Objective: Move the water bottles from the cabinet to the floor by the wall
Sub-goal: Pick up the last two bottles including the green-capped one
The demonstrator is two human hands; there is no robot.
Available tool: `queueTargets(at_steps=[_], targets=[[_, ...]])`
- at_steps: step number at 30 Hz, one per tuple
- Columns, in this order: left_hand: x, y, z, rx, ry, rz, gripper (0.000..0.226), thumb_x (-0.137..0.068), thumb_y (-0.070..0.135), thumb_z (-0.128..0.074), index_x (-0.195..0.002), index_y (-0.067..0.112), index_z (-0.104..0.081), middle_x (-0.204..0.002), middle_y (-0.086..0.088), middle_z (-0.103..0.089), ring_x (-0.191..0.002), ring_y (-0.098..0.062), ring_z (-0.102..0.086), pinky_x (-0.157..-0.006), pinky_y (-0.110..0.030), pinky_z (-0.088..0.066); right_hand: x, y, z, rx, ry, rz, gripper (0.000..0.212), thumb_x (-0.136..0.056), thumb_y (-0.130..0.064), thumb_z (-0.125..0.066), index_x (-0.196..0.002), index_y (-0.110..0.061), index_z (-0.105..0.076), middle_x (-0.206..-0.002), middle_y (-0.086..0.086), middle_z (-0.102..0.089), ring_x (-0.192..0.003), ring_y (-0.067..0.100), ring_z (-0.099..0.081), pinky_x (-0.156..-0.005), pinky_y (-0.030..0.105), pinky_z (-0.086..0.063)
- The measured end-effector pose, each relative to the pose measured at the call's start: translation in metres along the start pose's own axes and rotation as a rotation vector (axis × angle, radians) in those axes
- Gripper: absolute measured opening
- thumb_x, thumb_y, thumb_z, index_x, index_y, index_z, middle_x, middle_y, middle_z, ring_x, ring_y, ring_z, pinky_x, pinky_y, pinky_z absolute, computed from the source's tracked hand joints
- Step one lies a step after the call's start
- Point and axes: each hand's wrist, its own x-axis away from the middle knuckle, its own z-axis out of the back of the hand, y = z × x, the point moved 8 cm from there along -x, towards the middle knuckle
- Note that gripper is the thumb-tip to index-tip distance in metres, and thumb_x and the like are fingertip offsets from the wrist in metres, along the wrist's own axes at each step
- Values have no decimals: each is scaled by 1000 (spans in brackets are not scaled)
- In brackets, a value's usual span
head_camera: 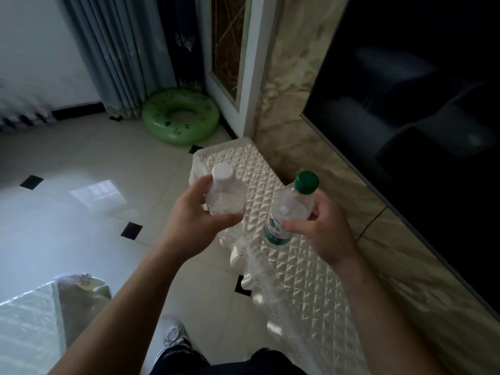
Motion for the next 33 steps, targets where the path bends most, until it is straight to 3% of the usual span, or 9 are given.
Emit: queueTargets(at_steps=[6,11,19,23,30,33], targets=[[-65,-17,87,-37,-5,-13,72,-61,31,-88,-123,37,-52,-108,17,-63,-99,-3,-61,-78,-23,-49,-58,-41,-81,-19,30,-2,44,-56,-21,-79,-90,-43,-62,-87,-18,-67,-80,3,-65,-68,30,-51],[-108,-34,154,-50,7,-7,71,-61,28,-89,-122,37,-54,-107,17,-63,-99,-4,-61,-77,-22,-49,-100,-68,-143,-5,32,-4,42,-60,-17,-81,-96,-32,-63,-92,-7,-70,-86,12,-67,-79,45,-57],[-177,-67,228,-59,19,16,70,-62,21,-89,-123,30,-56,-106,14,-64,-98,-5,-61,-73,-16,-45,-174,-96,-218,-36,11,-8,43,-58,-21,-79,-98,-27,-64,-90,-6,-71,-83,8,-67,-72,31,-54],[-223,-82,262,-70,34,20,69,-62,22,-88,-123,32,-57,-106,16,-65,-99,-3,-61,-75,-17,-46,-224,-108,-255,-42,-13,13,39,-61,-14,-80,-94,-28,-65,-88,-9,-71,-80,6,-67,-65,19,-50],[-320,-95,327,-73,70,50,69,-60,25,-89,-120,37,-57,-106,14,-67,-100,-8,-64,-88,-41,-54,-333,-134,-313,-44,-38,5,38,-62,-10,-82,-92,-28,-65,-87,-7,-72,-80,10,-68,-70,32,-54],[-354,-100,360,-59,114,57,67,-61,26,-88,-119,39,-57,-106,15,-67,-100,-7,-64,-89,-43,-54,-377,-157,-341,-19,-59,32,39,-62,-9,-83,-91,-27,-65,-84,-7,-72,-79,11,-68,-69,31,-55]])
